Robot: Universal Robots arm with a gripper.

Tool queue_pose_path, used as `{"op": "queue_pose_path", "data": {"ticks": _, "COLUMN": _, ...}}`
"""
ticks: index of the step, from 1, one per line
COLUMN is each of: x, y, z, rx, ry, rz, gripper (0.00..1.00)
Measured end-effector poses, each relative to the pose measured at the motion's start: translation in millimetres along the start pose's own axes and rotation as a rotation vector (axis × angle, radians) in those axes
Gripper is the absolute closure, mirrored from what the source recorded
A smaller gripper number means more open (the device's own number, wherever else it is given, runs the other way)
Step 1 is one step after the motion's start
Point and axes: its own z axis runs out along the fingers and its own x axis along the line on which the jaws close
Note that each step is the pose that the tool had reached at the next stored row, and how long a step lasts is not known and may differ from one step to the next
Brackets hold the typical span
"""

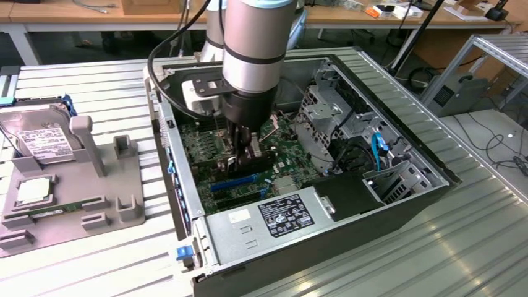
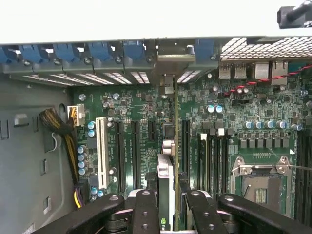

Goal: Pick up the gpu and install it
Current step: 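Insert the gpu into the slot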

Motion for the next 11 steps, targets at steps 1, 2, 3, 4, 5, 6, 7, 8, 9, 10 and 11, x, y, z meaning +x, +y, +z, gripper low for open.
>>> {"op": "queue_pose_path", "data": {"ticks": 1, "x": 0.0, "y": 0.1, "z": 0.3, "rx": -0.0001, "ry": 0.0001, "rz": 0.0, "gripper": 0.73}}
{"op": "queue_pose_path", "data": {"ticks": 2, "x": 0.0, "y": 0.1, "z": 0.6, "rx": -0.0002, "ry": 0.0002, "rz": 0.0, "gripper": 0.73}}
{"op": "queue_pose_path", "data": {"ticks": 3, "x": 0.0, "y": 0.2, "z": 1.3, "rx": 0.0, "ry": -0.0001, "rz": 0.0, "gripper": 0.73}}
{"op": "queue_pose_path", "data": {"ticks": 4, "x": -0.1, "y": 0.2, "z": 2.5, "rx": -0.0001, "ry": 0.0001, "rz": 0.0, "gripper": 0.73}}
{"op": "queue_pose_path", "data": {"ticks": 5, "x": -0.1, "y": 0.2, "z": 3.3, "rx": 0.0, "ry": 0.0, "rz": 0.0, "gripper": 0.73}}
{"op": "queue_pose_path", "data": {"ticks": 6, "x": -0.1, "y": 0.2, "z": 3.9, "rx": -0.0001, "ry": 0.0002, "rz": 0.0, "gripper": 0.73}}
{"op": "queue_pose_path", "data": {"ticks": 7, "x": -0.2, "y": 0.3, "z": 4.8, "rx": -0.0001, "ry": 0.0001, "rz": 0.0, "gripper": 0.73}}
{"op": "queue_pose_path", "data": {"ticks": 8, "x": -0.4, "y": 0.3, "z": 5.9, "rx": -0.0001, "ry": 0.0002, "rz": 0.0, "gripper": 0.73}}
{"op": "queue_pose_path", "data": {"ticks": 9, "x": -0.8, "y": 0.3, "z": 6.4, "rx": -0.0001, "ry": 0.0002, "rz": 0.0, "gripper": 0.73}}
{"op": "queue_pose_path", "data": {"ticks": 10, "x": -1.2, "y": 0.4, "z": 6.9, "rx": 0.0, "ry": 0.0, "rz": 0.001, "gripper": 0.73}}
{"op": "queue_pose_path", "data": {"ticks": 11, "x": -1.8, "y": 0.3, "z": 7.1, "rx": -0.0001, "ry": 0.0, "rz": 0.001, "gripper": 0.73}}
